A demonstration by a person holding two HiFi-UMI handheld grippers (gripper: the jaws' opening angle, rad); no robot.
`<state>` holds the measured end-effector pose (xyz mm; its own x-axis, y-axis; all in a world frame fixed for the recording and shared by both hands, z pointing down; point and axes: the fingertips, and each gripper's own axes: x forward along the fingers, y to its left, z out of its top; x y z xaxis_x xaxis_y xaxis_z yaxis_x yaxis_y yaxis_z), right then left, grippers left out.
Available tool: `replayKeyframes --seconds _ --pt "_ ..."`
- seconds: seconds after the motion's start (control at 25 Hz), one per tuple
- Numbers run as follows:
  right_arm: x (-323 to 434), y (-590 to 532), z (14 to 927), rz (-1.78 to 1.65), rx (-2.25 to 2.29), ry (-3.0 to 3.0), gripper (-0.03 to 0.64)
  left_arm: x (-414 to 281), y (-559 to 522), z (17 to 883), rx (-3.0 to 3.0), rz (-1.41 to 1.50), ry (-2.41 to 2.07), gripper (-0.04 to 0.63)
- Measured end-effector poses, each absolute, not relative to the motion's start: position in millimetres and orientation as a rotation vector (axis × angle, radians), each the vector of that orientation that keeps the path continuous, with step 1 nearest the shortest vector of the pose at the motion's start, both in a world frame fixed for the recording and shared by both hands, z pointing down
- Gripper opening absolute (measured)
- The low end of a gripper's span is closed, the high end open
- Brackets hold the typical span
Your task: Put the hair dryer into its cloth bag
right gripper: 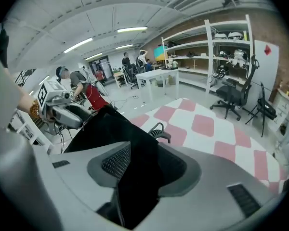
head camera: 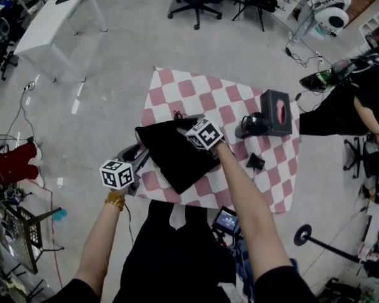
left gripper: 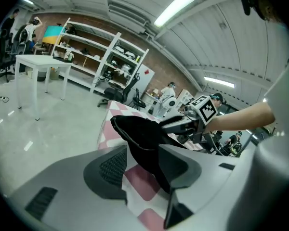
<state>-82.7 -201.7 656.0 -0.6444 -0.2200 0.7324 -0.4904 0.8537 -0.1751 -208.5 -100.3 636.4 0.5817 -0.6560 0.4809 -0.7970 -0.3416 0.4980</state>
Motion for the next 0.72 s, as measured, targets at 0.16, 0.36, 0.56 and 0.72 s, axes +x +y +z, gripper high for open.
replayKeyframes --seconds 0.16,0.36,0.56,0.72 --pt "-90.7 -202.7 666.5 0.578 0.469 -2.286 0.132 -195.1 -106.8 644.5 2.073 0.244 -1.125 0.192" --pt "-97.0 -205.9 657.7 0.475 0.43 -2.296 0.044 -187.8 -121.6 651.8 2.068 0.293 -1.156 0.166" --pt "-94.2 -220.2 663.3 0.503 0.562 -2.307 0.037 -185.1 -136.0 660.1 2.074 0.391 -1.182 0.032" --pt "-85.5 -217.8 649.8 0.45 0.62 -2.364 0.038 -183.0 -141.7 660.5 2.115 0.474 -1.201 0.032"
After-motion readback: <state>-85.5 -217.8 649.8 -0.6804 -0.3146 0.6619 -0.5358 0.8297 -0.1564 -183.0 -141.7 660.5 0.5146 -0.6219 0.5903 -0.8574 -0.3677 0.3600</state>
